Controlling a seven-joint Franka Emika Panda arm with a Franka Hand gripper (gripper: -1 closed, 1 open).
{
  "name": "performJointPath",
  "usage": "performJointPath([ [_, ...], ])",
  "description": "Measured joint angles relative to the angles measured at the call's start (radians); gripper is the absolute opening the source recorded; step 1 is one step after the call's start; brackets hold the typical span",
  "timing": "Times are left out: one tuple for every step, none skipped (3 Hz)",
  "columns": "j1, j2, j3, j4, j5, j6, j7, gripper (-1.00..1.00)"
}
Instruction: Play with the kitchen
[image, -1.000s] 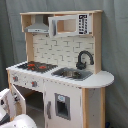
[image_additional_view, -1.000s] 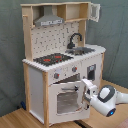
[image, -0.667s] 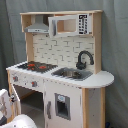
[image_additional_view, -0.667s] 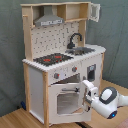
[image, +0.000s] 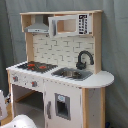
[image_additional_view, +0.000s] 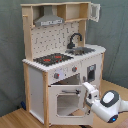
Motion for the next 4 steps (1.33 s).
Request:
performJointPath([
  [0.001,0.0,0.011,0.039,0.058,-0.057,-0.058,-1.0],
  [-0.002,0.0,0.018,0.077,0.114,-0.108,-0.116,-1.0],
  [-0.003,0.0,0.032,0.113,0.153,-0.19,-0.145,-1.0],
  [0.005,0.002,0.043,0.119,0.156,-0.236,-0.152,-1.0],
])
